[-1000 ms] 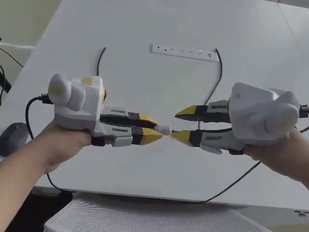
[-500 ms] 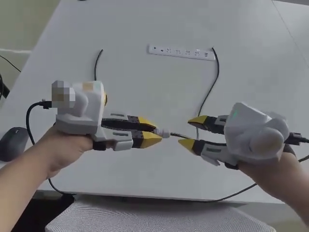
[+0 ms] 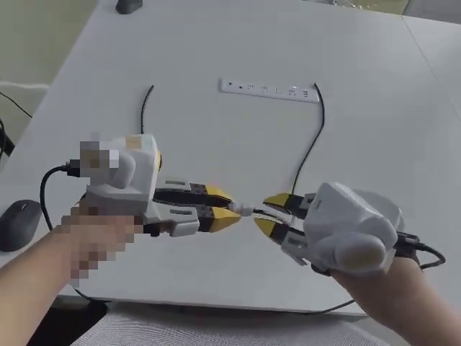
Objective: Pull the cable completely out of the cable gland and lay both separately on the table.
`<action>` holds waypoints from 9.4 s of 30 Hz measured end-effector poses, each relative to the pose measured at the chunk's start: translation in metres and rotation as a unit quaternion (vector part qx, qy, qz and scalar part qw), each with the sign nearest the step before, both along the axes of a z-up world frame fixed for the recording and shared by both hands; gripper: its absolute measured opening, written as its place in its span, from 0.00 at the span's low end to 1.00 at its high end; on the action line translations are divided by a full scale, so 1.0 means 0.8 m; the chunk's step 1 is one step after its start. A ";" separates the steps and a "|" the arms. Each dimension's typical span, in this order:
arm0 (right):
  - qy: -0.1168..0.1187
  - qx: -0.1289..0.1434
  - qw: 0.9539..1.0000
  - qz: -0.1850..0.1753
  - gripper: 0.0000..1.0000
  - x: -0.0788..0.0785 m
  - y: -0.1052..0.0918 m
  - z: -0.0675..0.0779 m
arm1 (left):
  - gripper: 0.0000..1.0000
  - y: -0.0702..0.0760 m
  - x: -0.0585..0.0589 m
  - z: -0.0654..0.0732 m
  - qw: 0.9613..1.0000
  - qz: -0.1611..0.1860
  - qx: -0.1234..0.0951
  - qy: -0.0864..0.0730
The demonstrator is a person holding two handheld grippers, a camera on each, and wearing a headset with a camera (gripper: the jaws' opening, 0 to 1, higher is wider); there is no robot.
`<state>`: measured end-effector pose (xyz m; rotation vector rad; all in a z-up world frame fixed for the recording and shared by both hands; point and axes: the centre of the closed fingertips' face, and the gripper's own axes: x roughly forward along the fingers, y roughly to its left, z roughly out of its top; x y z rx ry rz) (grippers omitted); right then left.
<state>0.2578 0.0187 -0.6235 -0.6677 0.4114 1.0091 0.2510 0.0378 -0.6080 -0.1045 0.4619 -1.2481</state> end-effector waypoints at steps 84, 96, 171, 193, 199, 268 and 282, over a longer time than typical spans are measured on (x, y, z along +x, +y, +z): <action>0.161 0.086 0.955 -0.234 0.00 0.018 -0.087 -0.093 | 0.15 -0.013 0.003 -0.001 0.999 0.027 0.019 -0.030; 0.140 0.065 0.965 -0.212 0.01 0.019 -0.084 -0.088 | 0.15 -0.007 0.006 -0.001 0.999 0.028 0.021 -0.027; 0.081 0.033 0.987 -0.132 0.00 0.023 -0.034 -0.042 | 0.15 -0.001 0.013 -0.013 0.999 0.028 0.029 -0.017; 0.188 0.114 0.942 -0.254 0.00 0.030 -0.077 -0.087 | 0.15 0.001 0.012 -0.007 0.999 0.032 0.019 -0.017; 0.255 0.161 0.897 -0.323 0.00 0.025 -0.096 -0.111 | 0.15 0.004 0.014 -0.002 0.999 0.038 0.008 -0.012; 0.021 -0.058 0.998 -0.015 0.01 0.013 0.006 0.001 | 0.15 -0.002 0.015 -0.003 0.999 0.037 0.022 -0.016; 0.041 -0.034 0.998 -0.046 0.00 0.015 -0.001 -0.003 | 0.15 -0.005 0.015 -0.003 0.999 0.032 0.027 -0.025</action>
